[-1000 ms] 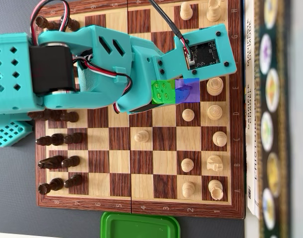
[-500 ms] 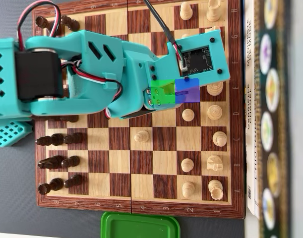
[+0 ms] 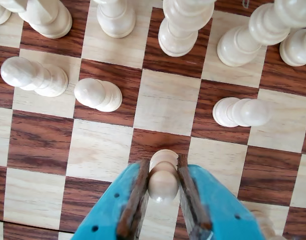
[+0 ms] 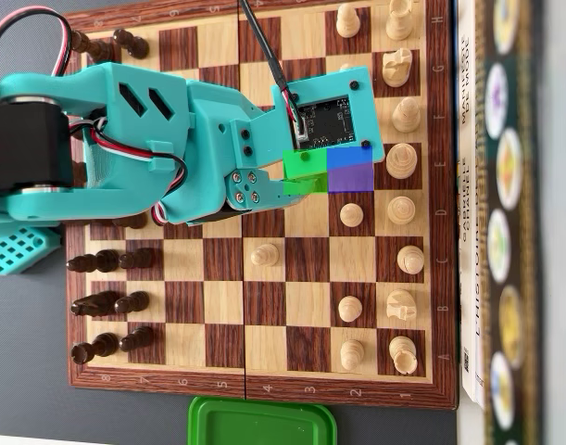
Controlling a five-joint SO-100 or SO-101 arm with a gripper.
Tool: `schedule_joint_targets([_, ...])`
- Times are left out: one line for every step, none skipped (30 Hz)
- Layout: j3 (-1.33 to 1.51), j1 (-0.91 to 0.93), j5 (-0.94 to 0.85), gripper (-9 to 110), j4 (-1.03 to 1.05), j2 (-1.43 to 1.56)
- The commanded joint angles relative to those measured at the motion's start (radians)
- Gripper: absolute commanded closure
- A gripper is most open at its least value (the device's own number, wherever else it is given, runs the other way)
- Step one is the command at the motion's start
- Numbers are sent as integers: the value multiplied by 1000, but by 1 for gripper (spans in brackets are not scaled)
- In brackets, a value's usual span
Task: Play chess
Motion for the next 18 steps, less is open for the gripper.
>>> schedule_joint_targets([12, -2, 32, 96, -2, 58])
schedule_joint_targets([20, -3, 34, 96, -2, 64])
schedule_joint_targets([26, -5, 35, 96, -2, 67])
schedule_joint_targets([31, -6, 35, 96, -3, 69])
schedule_joint_targets([34, -8, 35, 96, -3, 69])
schedule_joint_targets([35, -12, 35, 96, -3, 69])
schedule_joint_targets([35, -15, 41, 96, -3, 66])
schedule_joint_targets([35, -18, 57, 96, -3, 64])
schedule_joint_targets([35, -28, 66, 96, -3, 64])
schedule_joint_targets([35, -37, 77, 96, -5, 63])
schedule_joint_targets([34, -40, 77, 96, -6, 63])
schedule_joint_targets([32, -41, 77, 96, -8, 61])
schedule_joint_targets([32, -41, 77, 96, -11, 60])
schedule_joint_targets([29, -41, 77, 96, -11, 60])
schedule_joint_targets([29, -40, 77, 96, -12, 58])
schedule_joint_targets([29, -40, 77, 96, -12, 58])
schedule_joint_targets([29, -40, 77, 96, -12, 57])
schedule_joint_targets([26, -40, 77, 96, -14, 51])
